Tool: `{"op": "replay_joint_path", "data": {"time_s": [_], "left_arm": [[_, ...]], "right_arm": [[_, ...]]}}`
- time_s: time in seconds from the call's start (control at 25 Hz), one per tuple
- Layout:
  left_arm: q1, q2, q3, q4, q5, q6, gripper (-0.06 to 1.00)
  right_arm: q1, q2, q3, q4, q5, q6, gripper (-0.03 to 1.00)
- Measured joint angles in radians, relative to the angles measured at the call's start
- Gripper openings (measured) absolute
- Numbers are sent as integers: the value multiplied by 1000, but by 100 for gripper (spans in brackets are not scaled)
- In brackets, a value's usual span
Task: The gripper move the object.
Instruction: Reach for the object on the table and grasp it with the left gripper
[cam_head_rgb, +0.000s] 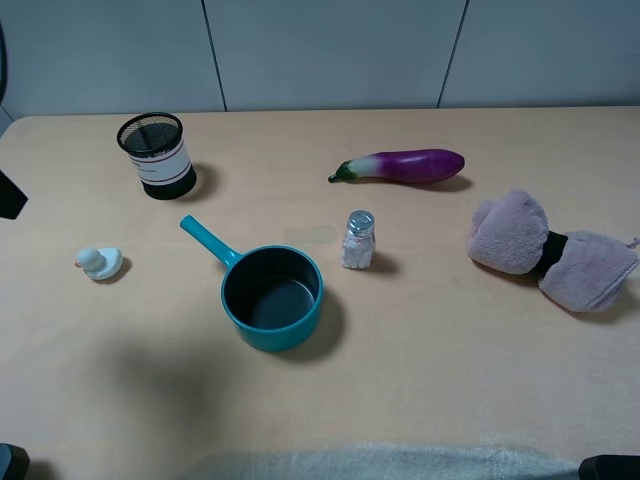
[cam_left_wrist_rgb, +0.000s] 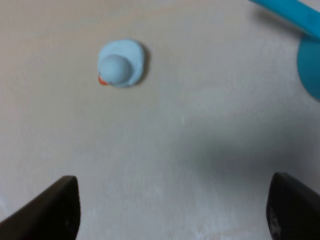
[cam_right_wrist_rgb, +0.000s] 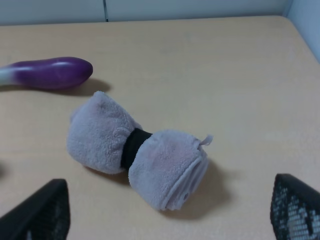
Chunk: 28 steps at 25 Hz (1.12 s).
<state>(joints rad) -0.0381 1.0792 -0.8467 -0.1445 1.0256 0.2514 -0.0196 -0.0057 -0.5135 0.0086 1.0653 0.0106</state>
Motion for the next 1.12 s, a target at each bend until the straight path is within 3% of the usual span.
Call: {"op": "replay_joint_path", "data": {"time_s": [0.4,0.84,1.12], "left_arm": [[0,217,-27,4,-89,0,76],[0,308,-27,157,-147,4,76],[0,310,-27,201,-184,50,76]], "right_arm": [[0,0,0,0,0,0,61],[0,0,0,0,0,0,61],[0,0,0,0,0,0,61]]}}
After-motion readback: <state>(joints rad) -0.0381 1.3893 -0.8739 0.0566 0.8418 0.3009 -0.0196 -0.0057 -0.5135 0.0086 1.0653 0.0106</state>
